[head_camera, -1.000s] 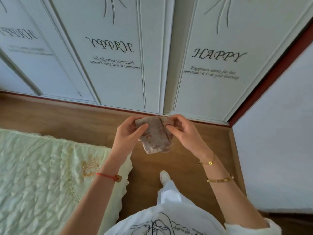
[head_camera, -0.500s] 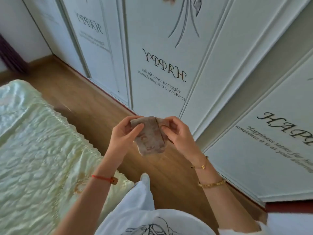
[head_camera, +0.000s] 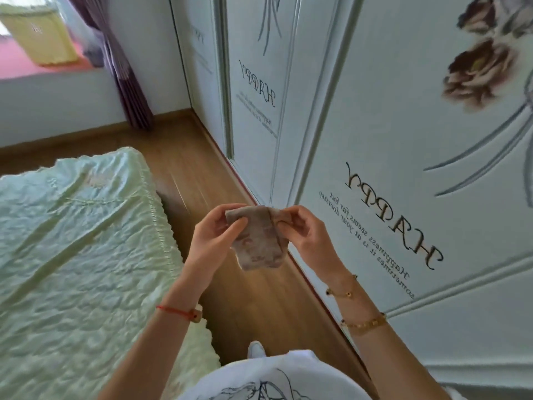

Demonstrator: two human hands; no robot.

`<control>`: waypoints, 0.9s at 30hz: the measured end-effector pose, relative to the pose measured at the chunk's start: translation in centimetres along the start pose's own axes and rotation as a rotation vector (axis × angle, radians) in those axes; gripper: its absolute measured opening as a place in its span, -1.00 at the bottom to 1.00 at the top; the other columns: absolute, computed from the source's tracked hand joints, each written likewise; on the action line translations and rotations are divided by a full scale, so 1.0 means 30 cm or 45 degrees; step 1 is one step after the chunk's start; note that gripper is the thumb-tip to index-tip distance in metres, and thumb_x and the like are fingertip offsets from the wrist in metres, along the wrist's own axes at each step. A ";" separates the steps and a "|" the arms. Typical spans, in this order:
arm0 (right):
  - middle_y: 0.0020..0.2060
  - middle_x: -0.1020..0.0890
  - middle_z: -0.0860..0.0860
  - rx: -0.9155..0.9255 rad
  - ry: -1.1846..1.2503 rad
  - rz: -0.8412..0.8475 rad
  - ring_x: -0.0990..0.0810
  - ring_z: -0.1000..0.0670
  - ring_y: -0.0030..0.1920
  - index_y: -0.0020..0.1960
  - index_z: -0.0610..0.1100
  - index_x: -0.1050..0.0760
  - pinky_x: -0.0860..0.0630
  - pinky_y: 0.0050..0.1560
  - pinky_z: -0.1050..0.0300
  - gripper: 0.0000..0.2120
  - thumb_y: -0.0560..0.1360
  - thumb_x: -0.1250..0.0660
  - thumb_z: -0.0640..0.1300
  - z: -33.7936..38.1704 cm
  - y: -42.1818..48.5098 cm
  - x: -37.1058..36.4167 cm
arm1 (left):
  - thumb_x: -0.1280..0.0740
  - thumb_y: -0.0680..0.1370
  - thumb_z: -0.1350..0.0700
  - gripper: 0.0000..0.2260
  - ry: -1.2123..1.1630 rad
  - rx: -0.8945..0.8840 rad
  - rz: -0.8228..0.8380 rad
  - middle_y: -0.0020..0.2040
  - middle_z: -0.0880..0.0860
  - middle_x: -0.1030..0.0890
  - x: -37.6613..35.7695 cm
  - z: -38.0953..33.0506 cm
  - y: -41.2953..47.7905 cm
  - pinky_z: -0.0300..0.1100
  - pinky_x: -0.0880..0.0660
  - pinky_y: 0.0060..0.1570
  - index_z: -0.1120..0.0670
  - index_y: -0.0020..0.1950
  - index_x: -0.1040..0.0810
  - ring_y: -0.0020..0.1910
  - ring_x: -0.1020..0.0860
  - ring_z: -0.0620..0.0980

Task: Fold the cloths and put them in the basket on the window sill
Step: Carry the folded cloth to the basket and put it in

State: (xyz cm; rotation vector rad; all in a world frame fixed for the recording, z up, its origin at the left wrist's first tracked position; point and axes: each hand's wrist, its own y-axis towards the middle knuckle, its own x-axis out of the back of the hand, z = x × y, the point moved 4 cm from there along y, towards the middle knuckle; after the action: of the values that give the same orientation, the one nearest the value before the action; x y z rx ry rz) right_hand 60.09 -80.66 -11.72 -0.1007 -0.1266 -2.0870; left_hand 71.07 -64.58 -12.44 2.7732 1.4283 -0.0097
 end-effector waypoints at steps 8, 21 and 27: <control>-0.06 -0.69 -0.09 0.046 0.007 0.159 -0.68 0.02 -0.01 0.05 -0.25 -0.55 -0.58 0.02 0.22 -0.90 0.54 -0.36 -0.29 -0.034 0.580 -0.125 | -0.38 0.56 0.20 -0.82 -0.029 0.075 -0.240 0.01 0.09 -0.66 0.160 0.015 0.457 -0.28 -0.55 -0.14 0.15 0.16 -0.60 -0.01 -0.62 -0.04; -0.04 -0.69 -0.10 0.105 0.014 0.454 -0.68 -0.01 0.00 0.06 -0.16 -0.56 -0.61 -0.02 0.17 -0.89 0.54 -0.36 -0.24 -0.032 1.653 -0.368 | -0.38 0.55 0.24 -0.85 0.015 0.037 -0.578 -0.06 0.00 -0.66 0.456 -0.031 1.343 -0.32 -0.56 -0.18 0.13 0.12 -0.62 -0.09 -0.61 -0.17; -0.07 -0.67 -0.13 0.105 0.017 0.559 -0.66 -0.02 -0.04 0.06 -0.19 -0.56 -0.63 -0.05 0.15 -0.90 0.54 -0.36 -0.24 -0.031 2.057 -0.571 | -0.36 0.57 0.26 -0.83 0.023 0.018 -0.738 -0.05 -0.01 -0.66 0.665 -0.032 1.678 -0.38 -0.54 -0.17 0.18 0.15 -0.60 -0.12 -0.61 -0.27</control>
State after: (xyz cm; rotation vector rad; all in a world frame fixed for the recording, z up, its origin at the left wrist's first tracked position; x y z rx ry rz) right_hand 122.16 -96.51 -11.75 -0.0579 -0.1663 -1.6421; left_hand 123.62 -77.53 -10.94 2.2664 2.1773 -0.0040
